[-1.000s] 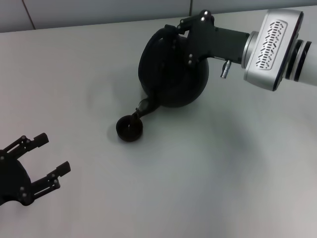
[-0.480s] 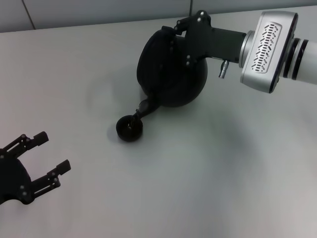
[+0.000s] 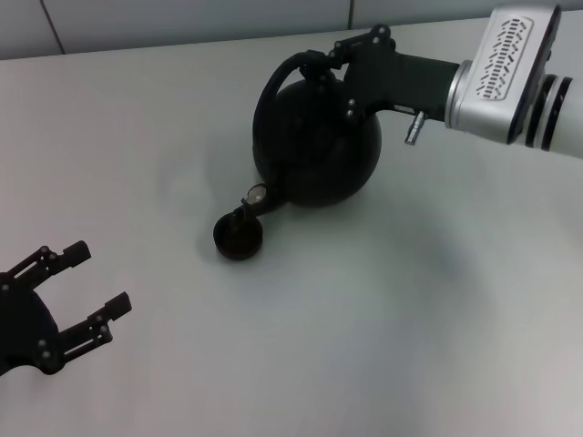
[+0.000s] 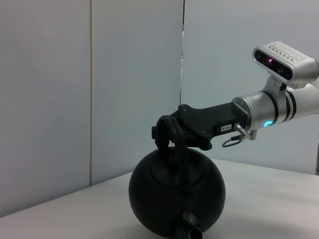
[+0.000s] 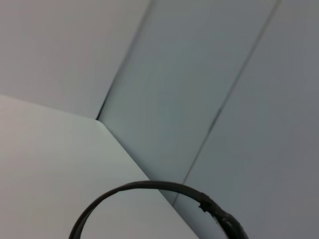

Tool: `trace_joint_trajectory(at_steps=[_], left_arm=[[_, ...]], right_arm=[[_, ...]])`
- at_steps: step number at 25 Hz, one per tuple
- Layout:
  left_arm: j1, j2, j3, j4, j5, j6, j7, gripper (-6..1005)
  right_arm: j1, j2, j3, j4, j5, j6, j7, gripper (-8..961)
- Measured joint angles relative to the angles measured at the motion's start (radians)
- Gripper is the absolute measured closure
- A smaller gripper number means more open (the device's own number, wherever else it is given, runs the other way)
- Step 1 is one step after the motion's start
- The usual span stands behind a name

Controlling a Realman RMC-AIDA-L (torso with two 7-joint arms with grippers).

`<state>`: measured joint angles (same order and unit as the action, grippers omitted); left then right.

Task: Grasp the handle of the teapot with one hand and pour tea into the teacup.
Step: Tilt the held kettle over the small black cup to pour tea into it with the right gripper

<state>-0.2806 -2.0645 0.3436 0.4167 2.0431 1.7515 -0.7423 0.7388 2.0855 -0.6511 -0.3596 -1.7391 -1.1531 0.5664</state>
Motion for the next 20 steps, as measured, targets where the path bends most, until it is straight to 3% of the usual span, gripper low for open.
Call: trace_joint_trajectory(at_steps=[20], left_arm=[[0.007, 0.003, 0.0, 0.006, -0.014, 0.012, -0.017, 199]], right_arm=[[-0.078, 0.002, 0.01, 0.167, 0.32, -0.022, 0.024, 864]])
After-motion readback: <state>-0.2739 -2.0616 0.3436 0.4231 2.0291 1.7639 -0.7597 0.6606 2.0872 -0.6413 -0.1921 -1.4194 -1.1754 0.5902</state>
